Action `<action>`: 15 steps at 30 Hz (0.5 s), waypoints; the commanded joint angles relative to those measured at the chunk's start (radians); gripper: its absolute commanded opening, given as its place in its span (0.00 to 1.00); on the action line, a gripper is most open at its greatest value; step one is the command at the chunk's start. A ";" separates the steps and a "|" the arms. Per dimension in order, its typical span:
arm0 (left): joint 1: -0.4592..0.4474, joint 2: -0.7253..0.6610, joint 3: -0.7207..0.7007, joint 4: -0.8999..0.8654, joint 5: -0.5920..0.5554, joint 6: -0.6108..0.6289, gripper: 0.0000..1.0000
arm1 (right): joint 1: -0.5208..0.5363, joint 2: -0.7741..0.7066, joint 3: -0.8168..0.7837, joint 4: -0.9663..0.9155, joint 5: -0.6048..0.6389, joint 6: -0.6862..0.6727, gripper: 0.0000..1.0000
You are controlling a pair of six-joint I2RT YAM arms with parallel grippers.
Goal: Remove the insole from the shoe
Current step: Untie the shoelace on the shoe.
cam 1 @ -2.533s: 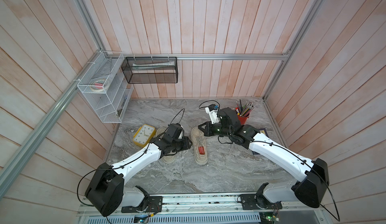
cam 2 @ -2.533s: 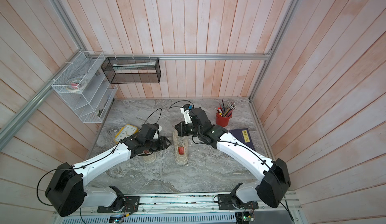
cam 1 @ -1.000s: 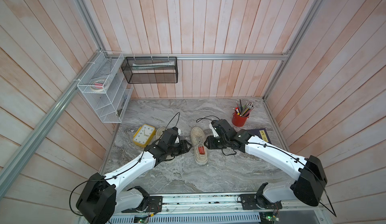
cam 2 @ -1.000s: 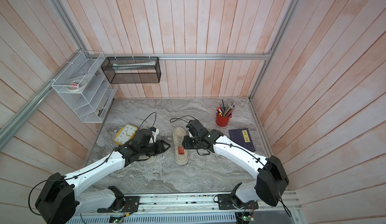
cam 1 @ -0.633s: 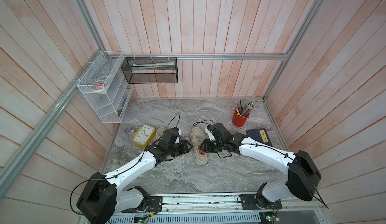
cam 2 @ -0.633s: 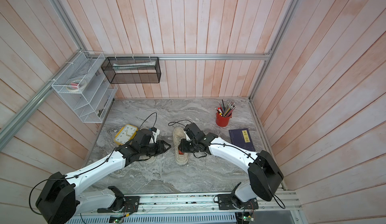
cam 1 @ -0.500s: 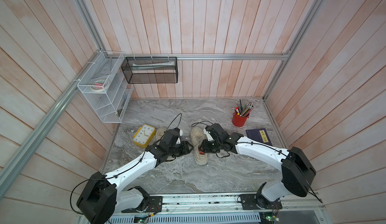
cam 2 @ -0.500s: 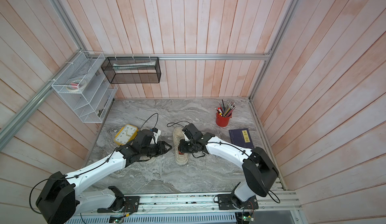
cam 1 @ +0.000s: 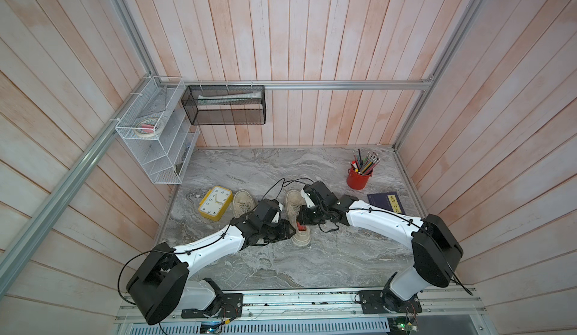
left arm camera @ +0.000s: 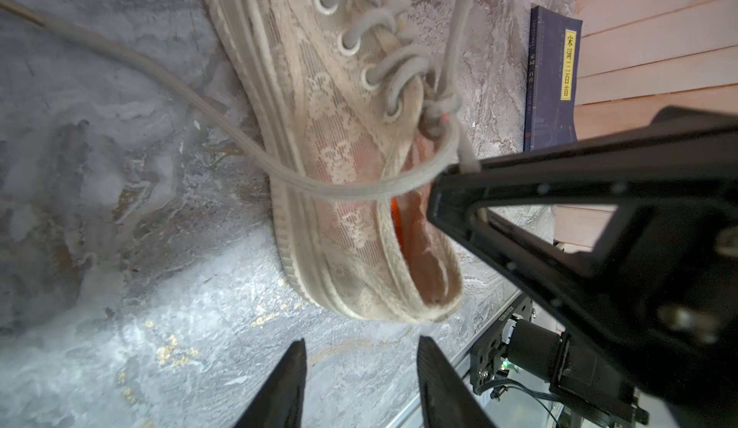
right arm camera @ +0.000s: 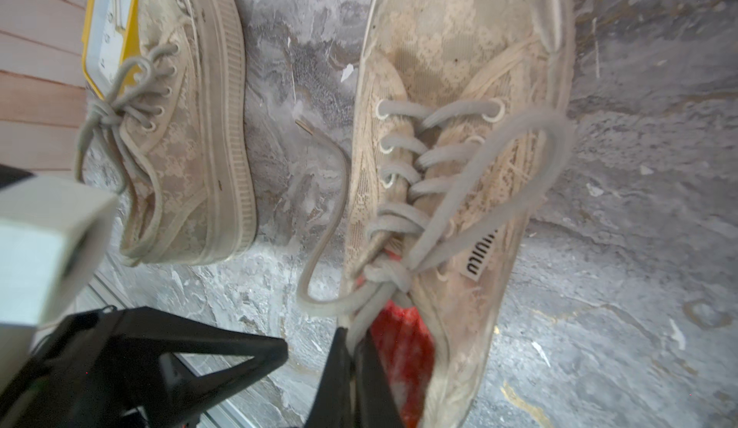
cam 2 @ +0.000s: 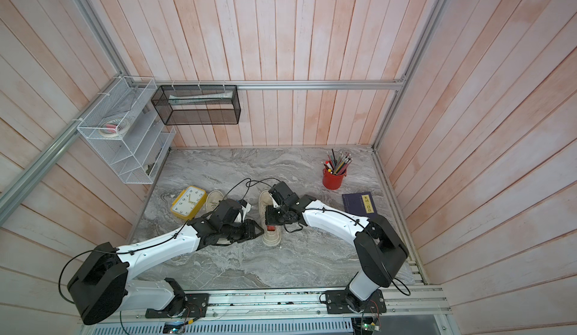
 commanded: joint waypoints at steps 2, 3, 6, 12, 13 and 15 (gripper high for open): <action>-0.003 0.016 0.012 0.074 0.026 -0.022 0.49 | 0.003 -0.024 0.058 -0.051 0.041 -0.025 0.00; -0.003 0.020 0.006 0.092 0.030 -0.026 0.50 | 0.003 -0.031 0.063 -0.058 0.042 -0.027 0.00; -0.003 0.043 0.008 0.143 0.031 -0.041 0.50 | 0.005 -0.060 0.079 -0.075 0.043 -0.032 0.00; -0.003 0.104 0.035 0.194 0.025 -0.050 0.50 | 0.009 -0.116 0.127 -0.128 0.056 -0.040 0.00; -0.003 0.115 0.043 0.185 0.016 -0.051 0.49 | 0.011 -0.128 0.139 -0.137 0.060 -0.041 0.00; -0.002 0.140 0.066 0.134 -0.008 -0.051 0.45 | 0.011 -0.150 0.163 -0.154 0.071 -0.043 0.00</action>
